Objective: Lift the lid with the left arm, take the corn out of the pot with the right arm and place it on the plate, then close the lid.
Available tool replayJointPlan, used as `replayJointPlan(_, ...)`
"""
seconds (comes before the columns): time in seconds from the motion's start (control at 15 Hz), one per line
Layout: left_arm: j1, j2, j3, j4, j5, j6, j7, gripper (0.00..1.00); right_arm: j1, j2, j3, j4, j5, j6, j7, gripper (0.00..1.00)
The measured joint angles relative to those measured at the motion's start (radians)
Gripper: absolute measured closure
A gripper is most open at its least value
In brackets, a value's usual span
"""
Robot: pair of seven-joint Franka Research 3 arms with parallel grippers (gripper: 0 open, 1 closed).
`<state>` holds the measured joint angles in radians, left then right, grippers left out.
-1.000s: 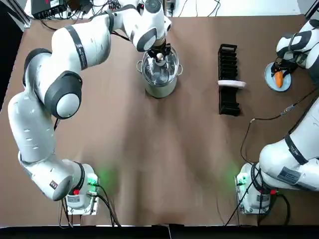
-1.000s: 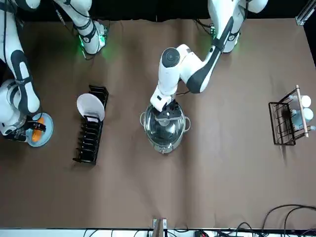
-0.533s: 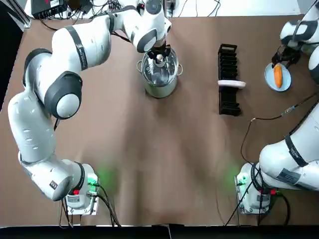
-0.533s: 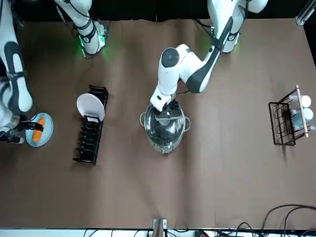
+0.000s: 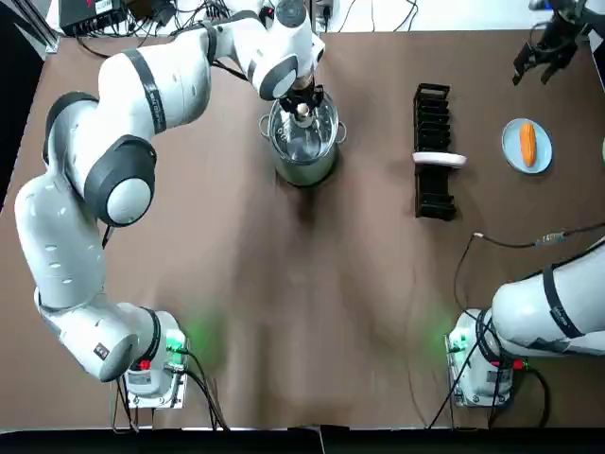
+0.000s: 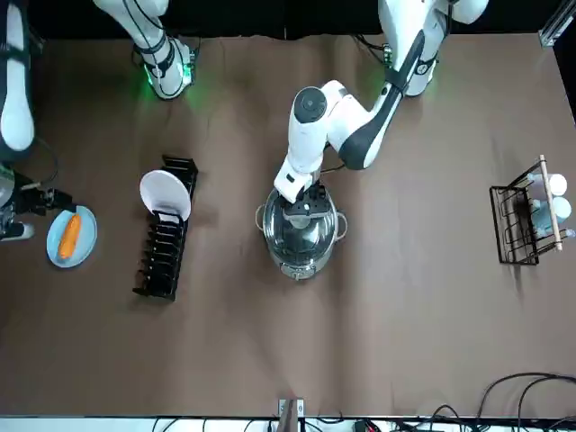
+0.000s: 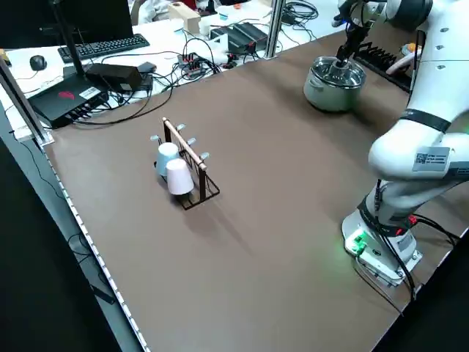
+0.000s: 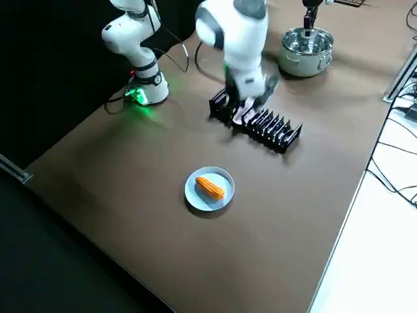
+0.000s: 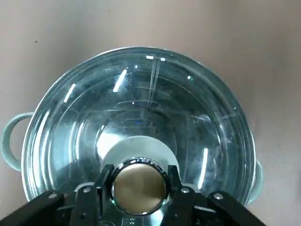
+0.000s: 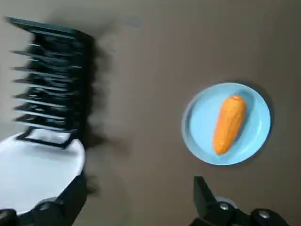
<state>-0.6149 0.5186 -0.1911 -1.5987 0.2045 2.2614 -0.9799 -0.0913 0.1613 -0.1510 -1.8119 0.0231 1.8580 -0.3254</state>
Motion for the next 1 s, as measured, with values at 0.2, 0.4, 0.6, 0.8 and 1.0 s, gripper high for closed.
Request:
replayJointPlan(0.2,0.000,0.000,0.000,-0.001,0.001,-0.001,0.000,0.49,0.081,-0.050,0.004,0.075,0.000,-0.132,0.032,0.00)
replayJointPlan(0.4,-0.002,0.000,0.000,-0.004,0.005,-0.023,0.000,0.49,0.141,-0.086,0.006,0.180,0.015,-0.293,0.093,0.00)
replayJointPlan(0.6,-0.002,0.000,0.000,-0.004,0.005,-0.024,0.000,0.49,0.212,-0.117,0.010,0.249,0.020,-0.342,0.195,0.00)
replayJointPlan(0.8,-0.002,-0.001,0.000,-0.004,0.005,-0.024,-0.001,0.49,0.244,-0.131,0.012,0.287,0.056,-0.336,0.222,0.00)
replayJointPlan(1.0,-0.002,-0.001,0.000,-0.004,0.006,-0.027,-0.002,0.40,0.233,-0.159,-0.004,0.291,0.094,-0.316,0.222,0.00)
